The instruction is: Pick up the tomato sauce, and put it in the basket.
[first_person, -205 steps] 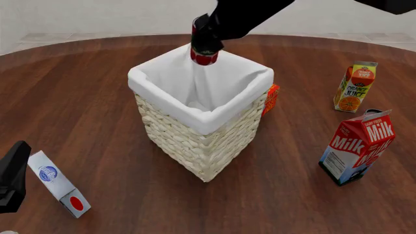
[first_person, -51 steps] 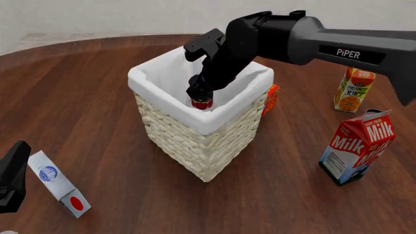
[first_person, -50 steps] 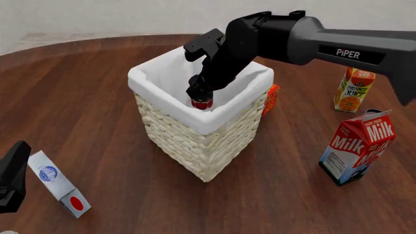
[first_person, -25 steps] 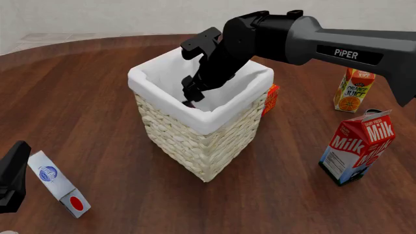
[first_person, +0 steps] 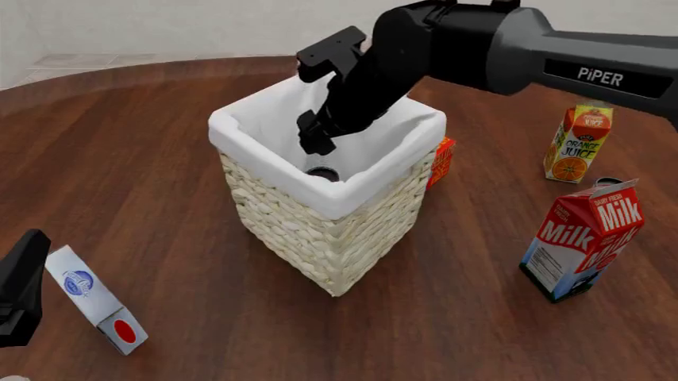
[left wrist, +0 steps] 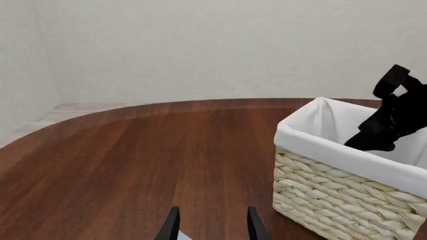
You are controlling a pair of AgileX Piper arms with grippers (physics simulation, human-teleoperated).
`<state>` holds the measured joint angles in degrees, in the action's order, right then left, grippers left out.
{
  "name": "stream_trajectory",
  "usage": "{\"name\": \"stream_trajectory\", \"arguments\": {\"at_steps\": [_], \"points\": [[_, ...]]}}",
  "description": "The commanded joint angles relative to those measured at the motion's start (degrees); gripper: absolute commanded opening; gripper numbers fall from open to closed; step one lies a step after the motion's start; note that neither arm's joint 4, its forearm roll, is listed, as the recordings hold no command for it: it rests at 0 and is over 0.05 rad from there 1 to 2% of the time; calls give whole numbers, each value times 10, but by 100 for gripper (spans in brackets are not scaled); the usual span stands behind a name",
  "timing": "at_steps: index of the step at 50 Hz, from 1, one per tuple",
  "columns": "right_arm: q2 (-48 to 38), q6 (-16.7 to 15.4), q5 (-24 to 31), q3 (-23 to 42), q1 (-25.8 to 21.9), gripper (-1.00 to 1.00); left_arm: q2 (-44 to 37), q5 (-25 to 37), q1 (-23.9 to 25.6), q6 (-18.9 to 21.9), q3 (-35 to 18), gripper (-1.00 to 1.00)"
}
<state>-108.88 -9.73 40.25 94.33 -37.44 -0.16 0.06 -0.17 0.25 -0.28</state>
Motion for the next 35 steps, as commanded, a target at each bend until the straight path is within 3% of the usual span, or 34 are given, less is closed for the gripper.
{"name": "stream_trajectory", "arguments": {"at_steps": [1,24,35], "points": [[37,-4,9,-11,-1,100,0,0,0,0,0,100],[170,-6,29,-86,-5,100,0,0,0,0,0,100],[247,11,26,-148,-13,100,0,0,0,0,0,100]]}}
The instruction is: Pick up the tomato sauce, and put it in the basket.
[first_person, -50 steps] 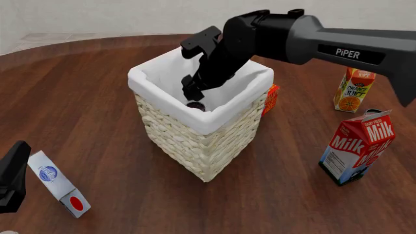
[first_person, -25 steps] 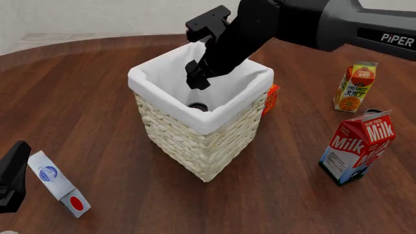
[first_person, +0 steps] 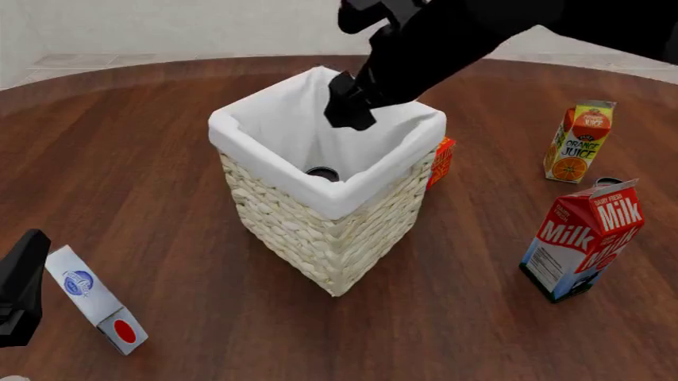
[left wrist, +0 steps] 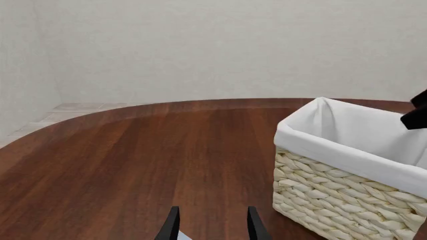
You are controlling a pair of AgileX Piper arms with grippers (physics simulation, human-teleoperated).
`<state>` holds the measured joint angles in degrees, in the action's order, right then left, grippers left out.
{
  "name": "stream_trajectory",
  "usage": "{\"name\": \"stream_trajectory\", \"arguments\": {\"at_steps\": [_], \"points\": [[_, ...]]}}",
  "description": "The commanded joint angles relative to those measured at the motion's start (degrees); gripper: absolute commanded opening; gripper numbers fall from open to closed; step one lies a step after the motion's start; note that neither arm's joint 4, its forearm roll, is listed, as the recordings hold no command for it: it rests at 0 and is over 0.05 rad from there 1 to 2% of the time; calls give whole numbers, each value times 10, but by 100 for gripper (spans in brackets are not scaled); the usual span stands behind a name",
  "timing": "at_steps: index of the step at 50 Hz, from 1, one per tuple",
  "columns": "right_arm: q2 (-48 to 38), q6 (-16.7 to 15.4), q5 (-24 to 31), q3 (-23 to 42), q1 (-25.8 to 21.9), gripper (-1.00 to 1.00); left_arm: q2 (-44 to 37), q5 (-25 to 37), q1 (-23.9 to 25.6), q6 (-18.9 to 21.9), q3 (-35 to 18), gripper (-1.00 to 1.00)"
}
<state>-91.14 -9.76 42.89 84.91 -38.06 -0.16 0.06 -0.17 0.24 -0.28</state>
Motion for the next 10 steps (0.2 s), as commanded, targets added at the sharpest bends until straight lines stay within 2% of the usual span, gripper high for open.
{"name": "stream_trajectory", "arguments": {"at_steps": [1,10], "points": [[76,12,0,-59,-7,100,0,0,0,0,0,100],[145,23,8,-101,-6,100,0,0,0,0,0,100]]}}
